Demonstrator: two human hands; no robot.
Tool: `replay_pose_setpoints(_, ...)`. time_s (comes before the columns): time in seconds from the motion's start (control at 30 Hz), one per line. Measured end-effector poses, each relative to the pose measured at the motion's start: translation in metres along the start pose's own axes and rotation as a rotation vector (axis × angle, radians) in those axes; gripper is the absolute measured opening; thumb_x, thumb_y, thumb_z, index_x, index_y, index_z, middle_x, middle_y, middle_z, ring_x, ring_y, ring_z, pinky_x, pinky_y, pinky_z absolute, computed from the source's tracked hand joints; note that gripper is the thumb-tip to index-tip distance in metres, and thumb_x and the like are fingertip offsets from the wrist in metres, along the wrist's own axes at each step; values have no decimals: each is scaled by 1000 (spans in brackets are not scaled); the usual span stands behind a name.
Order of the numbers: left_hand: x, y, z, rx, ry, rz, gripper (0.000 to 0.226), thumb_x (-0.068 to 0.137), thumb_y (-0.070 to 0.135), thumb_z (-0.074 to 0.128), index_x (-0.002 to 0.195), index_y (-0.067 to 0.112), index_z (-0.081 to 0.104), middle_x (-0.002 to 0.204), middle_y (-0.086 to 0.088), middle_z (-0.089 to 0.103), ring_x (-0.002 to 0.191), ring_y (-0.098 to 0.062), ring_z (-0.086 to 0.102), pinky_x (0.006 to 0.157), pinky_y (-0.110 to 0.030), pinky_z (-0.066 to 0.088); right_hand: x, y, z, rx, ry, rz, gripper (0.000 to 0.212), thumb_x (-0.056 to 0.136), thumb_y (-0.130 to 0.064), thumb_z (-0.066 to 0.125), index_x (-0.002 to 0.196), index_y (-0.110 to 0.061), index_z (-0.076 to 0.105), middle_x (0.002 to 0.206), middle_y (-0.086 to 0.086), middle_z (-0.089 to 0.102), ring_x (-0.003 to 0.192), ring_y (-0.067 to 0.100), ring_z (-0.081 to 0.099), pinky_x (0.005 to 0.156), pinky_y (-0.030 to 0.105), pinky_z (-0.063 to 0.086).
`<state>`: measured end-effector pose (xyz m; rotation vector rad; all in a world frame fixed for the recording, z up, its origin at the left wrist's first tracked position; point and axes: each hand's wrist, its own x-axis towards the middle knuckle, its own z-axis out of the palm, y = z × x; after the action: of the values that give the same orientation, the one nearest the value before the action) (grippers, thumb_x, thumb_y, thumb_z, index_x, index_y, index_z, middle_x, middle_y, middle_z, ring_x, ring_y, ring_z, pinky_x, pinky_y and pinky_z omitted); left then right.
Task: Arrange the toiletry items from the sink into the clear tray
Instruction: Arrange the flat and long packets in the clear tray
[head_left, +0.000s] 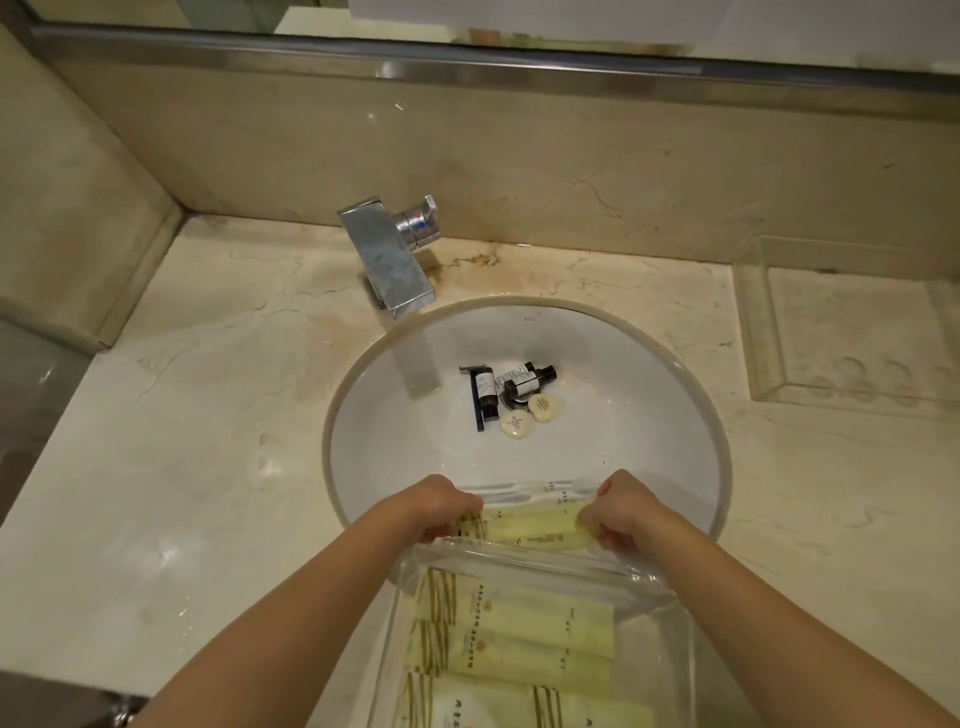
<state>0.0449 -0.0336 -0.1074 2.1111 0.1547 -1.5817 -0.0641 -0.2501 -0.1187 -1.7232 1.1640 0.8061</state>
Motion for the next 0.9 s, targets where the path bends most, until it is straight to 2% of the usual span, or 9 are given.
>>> replay_pose_setpoints(0.1, -1, 1, 0, -69, -42, -7, 17, 81, 25, 64, 76, 11, 55, 73, -7, 53, 59, -19, 44, 62, -31, 36, 6, 7, -1, 70, 5, 30, 51, 68, 2, 68, 110, -1, 38, 70, 17, 56, 47, 23, 50, 43, 26, 39)
replay_pose_setpoints(0.23, 3, -1, -1, -30, -57, 11, 26, 80, 23, 69, 64, 13, 50, 64, -6, 47, 53, -19, 40, 59, -32, 33, 6, 3, -2, 176, -13, 18, 35, 68, 11, 69, 85, -4, 43, 48, 7, 43, 36, 18, 41, 43, 24, 36)
replay_pose_setpoints(0.37, -1, 3, 2, -10, -40, 69, 16, 78, 17, 72, 76, 14, 56, 79, -9, 53, 71, -25, 44, 63, -34, 37, 0, 0, 1, 108, -71, -27, 34, 70, 12, 67, 63, -8, 40, 53, 6, 40, 39, 20, 43, 43, 26, 36)
replay_pose_setpoints(0.47, 1, 1, 3, -59, 0, 77, 22, 77, -1, 72, 79, 14, 57, 72, -7, 58, 58, -19, 50, 55, -28, 42, -1, 2, 1, 106, -97, -51, 33, 68, 9, 67, 64, -10, 41, 59, 10, 42, 48, 23, 44, 49, 32, 34)
replay_pose_setpoints(0.57, 0, 1, 2, -96, 33, 122, 29, 75, -11, 68, 77, 15, 53, 69, -7, 55, 50, -15, 48, 45, -22, 42, 1, 5, -2, 199, -153, -24, 33, 70, 10, 65, 64, -11, 39, 57, 7, 36, 45, 19, 36, 51, 33, 27)
replay_pose_setpoints(0.67, -4, 7, -1, -83, 52, 193, 31, 76, -10, 65, 74, 16, 50, 70, -2, 49, 59, -15, 45, 51, -22, 41, -1, 5, -6, 221, -116, 53, 15, 79, -9, 65, 77, -4, 51, 66, 11, 48, 43, 22, 47, 46, 27, 39)
replay_pose_setpoints(0.77, -11, 14, -6, -111, 53, 230, 32, 77, -12, 64, 77, 17, 49, 69, -1, 45, 60, -16, 43, 52, -24, 39, -3, 4, -9, 263, -5, 116, 47, 84, -38, 58, 109, -1, 47, 89, 12, 60, 49, 25, 60, 48, 26, 51)
replay_pose_setpoints(0.83, -17, 18, -10, -169, 54, 252, 32, 78, -13, 62, 86, 16, 50, 69, -1, 45, 58, -15, 45, 50, -23, 39, -8, 0, -11, 296, 27, 129, 56, 86, -52, 50, 116, -7, 37, 102, 12, 59, 54, 27, 62, 54, 31, 57)
replay_pose_setpoints(0.9, -22, 21, -13, -212, 58, 277, 34, 79, -14, 62, 97, 14, 54, 72, 0, 49, 60, -14, 49, 48, -22, 41, -13, -6, -13, 393, -49, 111, 57, 88, -58, 43, 115, -8, 47, 104, 14, 62, 57, 29, 62, 57, 33, 58)
